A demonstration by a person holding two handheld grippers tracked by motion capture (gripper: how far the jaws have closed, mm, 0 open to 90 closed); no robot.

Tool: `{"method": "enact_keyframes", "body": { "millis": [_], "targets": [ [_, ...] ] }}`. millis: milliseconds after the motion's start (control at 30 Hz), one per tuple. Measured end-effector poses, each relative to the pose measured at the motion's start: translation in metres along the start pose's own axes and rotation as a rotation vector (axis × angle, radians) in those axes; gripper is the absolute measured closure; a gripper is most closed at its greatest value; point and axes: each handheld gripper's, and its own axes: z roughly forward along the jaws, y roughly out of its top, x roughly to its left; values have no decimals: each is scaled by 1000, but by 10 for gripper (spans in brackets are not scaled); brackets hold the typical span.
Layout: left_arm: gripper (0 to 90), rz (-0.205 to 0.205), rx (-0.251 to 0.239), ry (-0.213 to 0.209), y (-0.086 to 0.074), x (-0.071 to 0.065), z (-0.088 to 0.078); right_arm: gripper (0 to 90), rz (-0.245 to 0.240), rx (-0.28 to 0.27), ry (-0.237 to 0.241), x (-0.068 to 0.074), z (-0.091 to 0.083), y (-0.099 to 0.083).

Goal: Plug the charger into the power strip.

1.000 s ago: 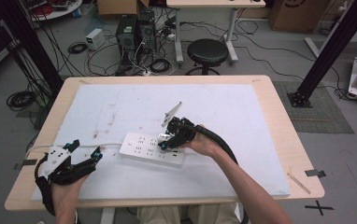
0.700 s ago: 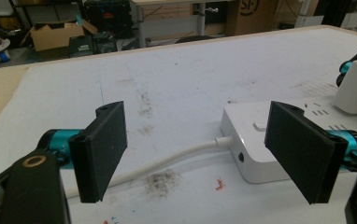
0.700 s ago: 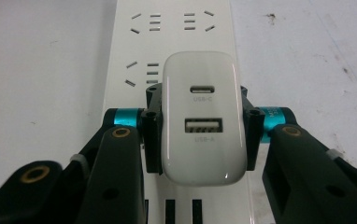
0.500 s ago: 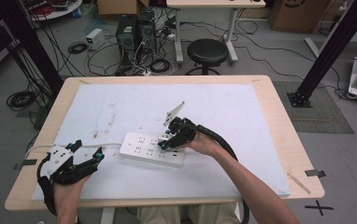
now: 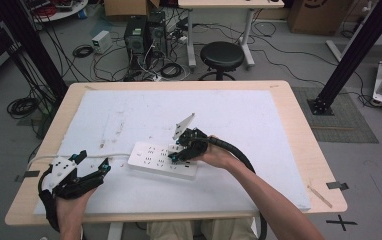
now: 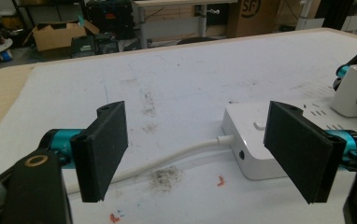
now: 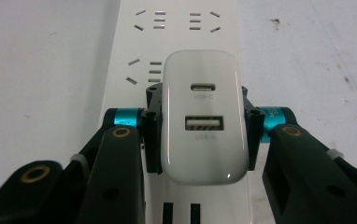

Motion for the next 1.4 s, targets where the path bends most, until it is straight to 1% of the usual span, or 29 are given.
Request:
{"method": "enact_keyframes", "body": {
  "millis": [67,100,167,200,333,367,533,567,633,667,700,833,867,900,933,967,1000,1033,1133,1167,1200,1233,1267,1300,1367,1400],
  "targets": [
    [219,5,-5,-3,1,-1,0,641,-5,-7,-1,-1,1,0],
    [219,6,-6,-4,2,-1,0,640,0,-20,2,-1,2,-1],
    [220,4,-6,-4,3,0,-1,640,7,-24,6,-1,2,-2],
    [219,3,-6,-2,3,1,-1,639,3,-26,9,-2,2,-2],
    [219,10,-5,0,4,2,-3,638,-4,-14,4,-1,1,-1],
    [219,6,-7,3,4,2,-4,637,11,-12,4,-1,1,0],
    [219,0,-6,5,2,2,-6,636,11,-17,5,-1,1,0],
    [219,-2,-5,7,1,3,-7,634,25,-17,16,-3,1,0],
    [219,1,-5,10,1,4,-7,633,26,-19,17,-3,1,0],
    [219,1,-5,10,1,4,-7,633,30,-23,20,-4,1,-1],
    [219,-2,-9,12,2,5,-7,635,38,-35,36,-6,1,-2],
    [219,3,-8,6,3,4,-5,637,33,-40,32,-5,1,-3],
    [220,1,-8,4,3,3,-4,637,33,-42,23,-4,2,-4],
    [219,4,-6,3,3,3,-4,638,37,-59,28,-5,2,-6],
    [219,4,-6,3,3,3,-4,638,37,-59,28,-5,2,-6],
    [219,5,-9,0,2,1,-3,638,44,-75,37,-6,2,-8],
    [219,3,-8,-1,2,0,-3,638,43,-82,34,-6,3,-8],
    [219,6,-8,-1,2,0,-5,638,50,-81,42,-7,3,-8],
    [219,6,-8,-1,2,0,-5,638,48,-89,50,-8,3,-9],
    [219,-2,-9,9,0,2,-8,638,42,-86,38,-7,3,-9],
    [219,-4,-10,10,0,3,-8,638,37,-85,26,-4,3,-9],
    [219,-4,-10,10,0,3,-8,638,37,-85,26,-4,3,-9],
    [219,-4,-13,12,0,3,-9,638,22,-80,11,-2,3,-8],
    [219,-4,-13,12,0,3,-9,638,22,-80,11,-2,3,-8],
    [219,-2,-11,10,1,3,-8,638,21,-93,-7,0,4,-10],
    [219,-1,-12,9,1,3,-8,637,27,-91,-2,0,3,-10]
  ]
}}
